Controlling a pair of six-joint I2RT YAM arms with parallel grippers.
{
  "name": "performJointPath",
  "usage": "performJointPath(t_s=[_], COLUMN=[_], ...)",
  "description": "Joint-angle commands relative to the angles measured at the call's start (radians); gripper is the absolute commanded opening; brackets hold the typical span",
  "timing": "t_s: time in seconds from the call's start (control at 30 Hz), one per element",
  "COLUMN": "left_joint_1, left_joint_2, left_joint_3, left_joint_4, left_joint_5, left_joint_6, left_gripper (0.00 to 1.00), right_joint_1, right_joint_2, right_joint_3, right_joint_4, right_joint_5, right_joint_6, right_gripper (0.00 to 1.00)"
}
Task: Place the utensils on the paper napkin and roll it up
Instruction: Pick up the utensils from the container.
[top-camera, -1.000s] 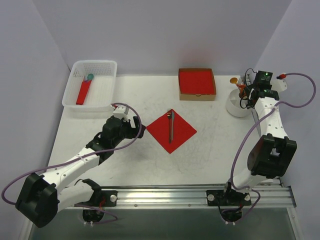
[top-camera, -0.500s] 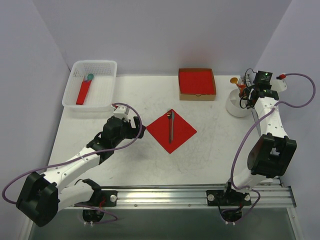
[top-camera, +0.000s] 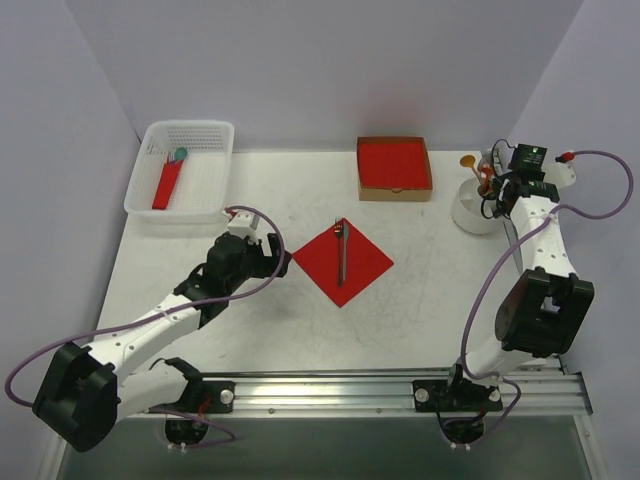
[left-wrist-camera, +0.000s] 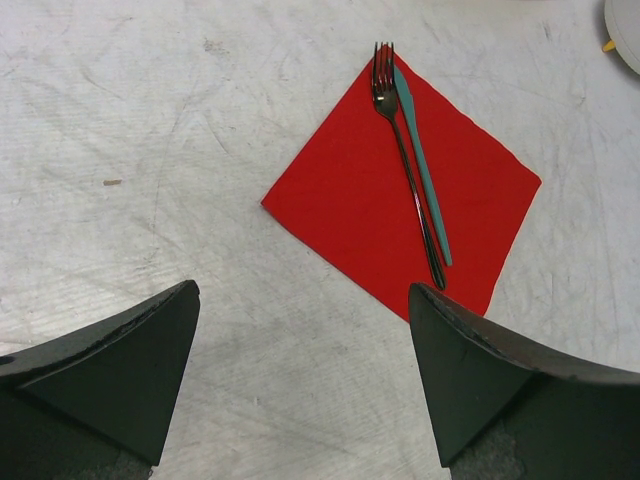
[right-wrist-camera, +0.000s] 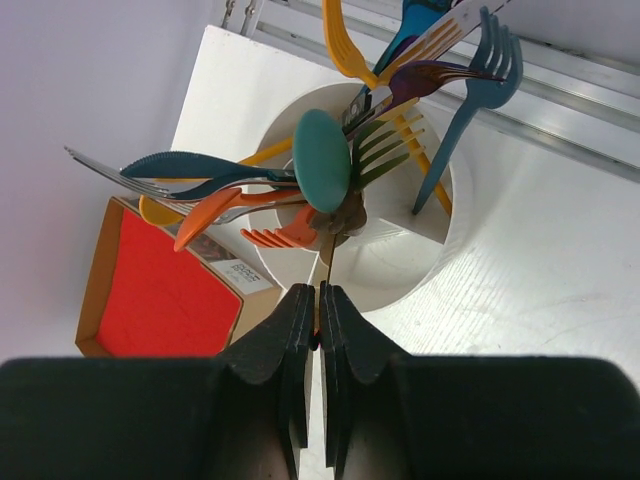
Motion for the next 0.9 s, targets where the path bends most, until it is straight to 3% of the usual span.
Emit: performJointPath(t_s=[0.0,0.87], left_joint_1=[0.001,0.001], left_joint_2=[0.008,0.022], left_joint_3=[0.03,0.034], left_joint_4=[0.039,0.039], left_joint_5=[-0.012,-0.014], left_joint_6=[0.018,0.025], left_gripper=[0.94,0.94], right_joint_1=[-0.004,-0.004], right_joint_2=[-0.053,-0.122], right_joint_3=[0.021,0.129], right_joint_4=[-0.027,-0.105], right_joint_5=[0.009,-0.022], right_joint_6=[0.012,0.002], right_gripper=[0.02,0.0])
